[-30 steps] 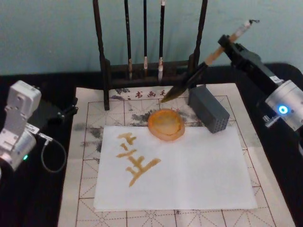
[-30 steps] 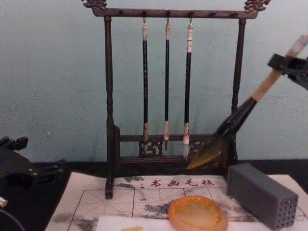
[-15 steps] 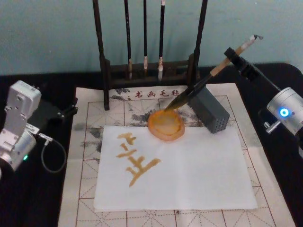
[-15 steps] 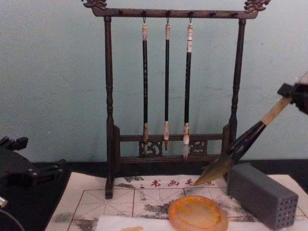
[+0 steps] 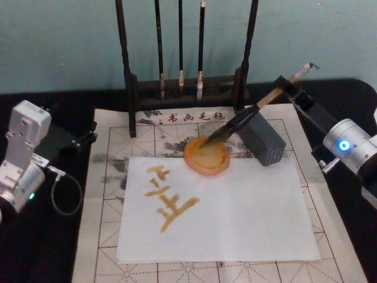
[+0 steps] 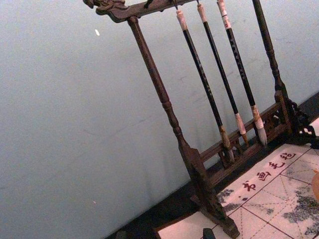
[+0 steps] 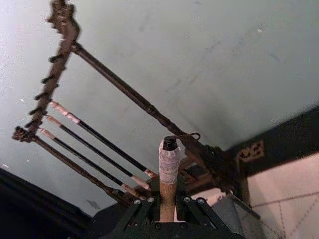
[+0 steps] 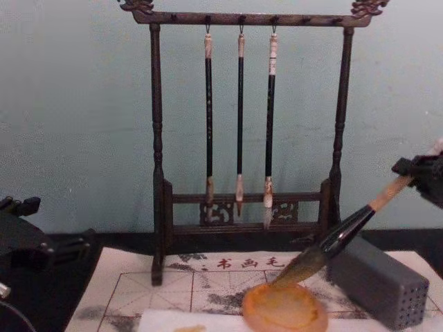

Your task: Pick up the brush from the inkstone, write on the paper, then place the brush back to its original position.

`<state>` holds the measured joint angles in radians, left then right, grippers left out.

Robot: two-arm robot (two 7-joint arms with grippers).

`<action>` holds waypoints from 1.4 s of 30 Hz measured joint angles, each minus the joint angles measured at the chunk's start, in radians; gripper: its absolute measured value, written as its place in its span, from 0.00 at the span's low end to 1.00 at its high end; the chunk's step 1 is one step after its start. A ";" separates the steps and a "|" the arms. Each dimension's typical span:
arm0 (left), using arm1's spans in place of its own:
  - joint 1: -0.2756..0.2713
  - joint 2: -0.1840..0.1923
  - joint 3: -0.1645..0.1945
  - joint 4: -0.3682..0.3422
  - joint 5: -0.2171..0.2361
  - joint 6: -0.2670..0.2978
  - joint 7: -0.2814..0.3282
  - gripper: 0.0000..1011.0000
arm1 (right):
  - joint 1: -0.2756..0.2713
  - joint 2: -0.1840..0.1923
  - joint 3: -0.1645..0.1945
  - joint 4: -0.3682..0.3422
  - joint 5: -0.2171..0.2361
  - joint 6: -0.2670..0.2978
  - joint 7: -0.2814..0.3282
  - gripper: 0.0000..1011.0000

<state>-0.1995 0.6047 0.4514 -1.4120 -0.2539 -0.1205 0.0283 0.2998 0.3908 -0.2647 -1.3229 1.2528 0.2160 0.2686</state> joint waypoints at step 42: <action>0.000 0.000 0.000 0.000 0.000 0.000 0.000 0.99 | 0.055 -0.035 -0.078 0.096 0.122 -0.048 -0.154 0.18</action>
<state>-0.1995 0.6047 0.4514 -1.4120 -0.2539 -0.1205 0.0283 0.3544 0.3556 -0.3427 -1.2273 1.3744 0.1682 0.1148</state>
